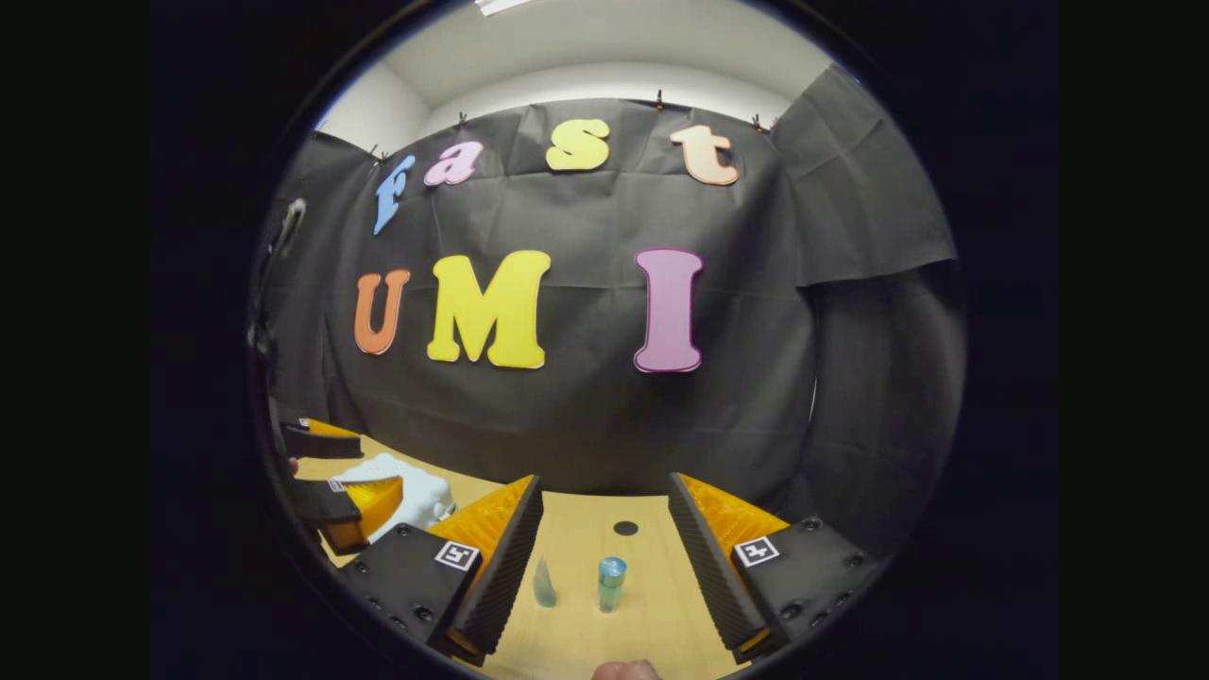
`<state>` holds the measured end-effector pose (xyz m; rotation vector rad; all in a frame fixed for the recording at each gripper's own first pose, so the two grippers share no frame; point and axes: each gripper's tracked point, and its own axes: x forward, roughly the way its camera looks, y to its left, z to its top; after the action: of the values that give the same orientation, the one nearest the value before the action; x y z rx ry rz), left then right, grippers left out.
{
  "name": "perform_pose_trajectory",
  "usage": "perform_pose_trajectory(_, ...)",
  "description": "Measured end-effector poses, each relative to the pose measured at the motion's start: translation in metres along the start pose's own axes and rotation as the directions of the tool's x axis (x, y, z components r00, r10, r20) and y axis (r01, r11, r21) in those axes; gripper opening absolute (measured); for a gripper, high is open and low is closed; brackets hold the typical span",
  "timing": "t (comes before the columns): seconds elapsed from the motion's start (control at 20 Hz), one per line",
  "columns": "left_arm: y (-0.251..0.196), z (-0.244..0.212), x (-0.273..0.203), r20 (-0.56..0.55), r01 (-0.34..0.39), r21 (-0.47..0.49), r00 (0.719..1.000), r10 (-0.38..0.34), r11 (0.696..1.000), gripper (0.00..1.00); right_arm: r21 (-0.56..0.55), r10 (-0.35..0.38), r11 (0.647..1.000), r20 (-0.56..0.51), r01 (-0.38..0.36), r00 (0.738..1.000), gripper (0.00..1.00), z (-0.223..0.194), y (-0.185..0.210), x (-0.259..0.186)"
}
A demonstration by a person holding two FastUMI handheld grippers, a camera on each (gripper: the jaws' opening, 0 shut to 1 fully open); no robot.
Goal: First open the suitcase, pack the skin care products into it, and then close the suitcase.
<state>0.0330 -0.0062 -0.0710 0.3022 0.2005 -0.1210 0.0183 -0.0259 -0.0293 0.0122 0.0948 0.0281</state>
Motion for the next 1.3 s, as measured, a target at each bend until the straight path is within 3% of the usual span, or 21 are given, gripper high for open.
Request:
perform_pose_trajectory(0.1, 0.005, -0.024, 0.011, -0.053, 0.022, 0.157, 0.998, -0.014, 0.987, 0.99, -0.001, -0.025, 1.000, -0.020, 0.025, 0.999, 0.79, -0.011, -0.011, -0.001)
perform_pose_trajectory(0.2, 0.003, -0.047, 0.027, -0.106, 0.083, 0.301, 0.993, -0.053, 0.950, 0.99, 0.000, -0.058, 0.998, -0.048, 0.058, 0.997, 0.79, -0.022, -0.023, -0.004)
perform_pose_trajectory(0.35, 0.002, -0.081, 0.049, -0.205, 0.165, 0.512, 0.977, -0.067, 0.843, 0.98, 0.009, -0.098, 0.995, -0.074, 0.099, 0.992, 0.80, -0.034, -0.039, -0.007)
perform_pose_trajectory(0.45, 0.000, -0.114, 0.050, -0.294, 0.225, 0.605, 0.955, -0.048, 0.763, 0.98, -0.001, -0.137, 0.991, -0.086, 0.137, 0.987, 0.79, -0.037, -0.051, -0.006)
perform_pose_trajectory(0.7, 0.001, -0.156, 0.067, -0.406, 0.296, 0.714, 0.913, 0.031, 0.635, 0.97, -0.006, -0.195, 0.981, -0.107, 0.196, 0.975, 0.80, -0.043, -0.070, -0.011)
perform_pose_trajectory(0.95, 0.002, -0.179, 0.086, -0.476, 0.352, 0.743, 0.876, 0.080, 0.569, 0.90, -0.015, -0.243, 0.970, -0.130, 0.243, 0.961, 0.81, -0.051, -0.083, -0.018)
perform_pose_trajectory(1.05, -0.002, -0.185, 0.092, -0.495, 0.376, 0.750, 0.864, 0.085, 0.544, 0.82, -0.007, -0.262, 0.964, -0.140, 0.264, 0.955, 0.80, -0.053, -0.088, -0.024)
perform_pose_trajectory(1.3, 0.005, -0.199, 0.105, -0.534, 0.412, 0.773, 0.833, 0.144, 0.483, 0.48, 0.003, -0.314, 0.948, -0.159, 0.319, 0.936, 0.79, -0.058, -0.101, -0.040)
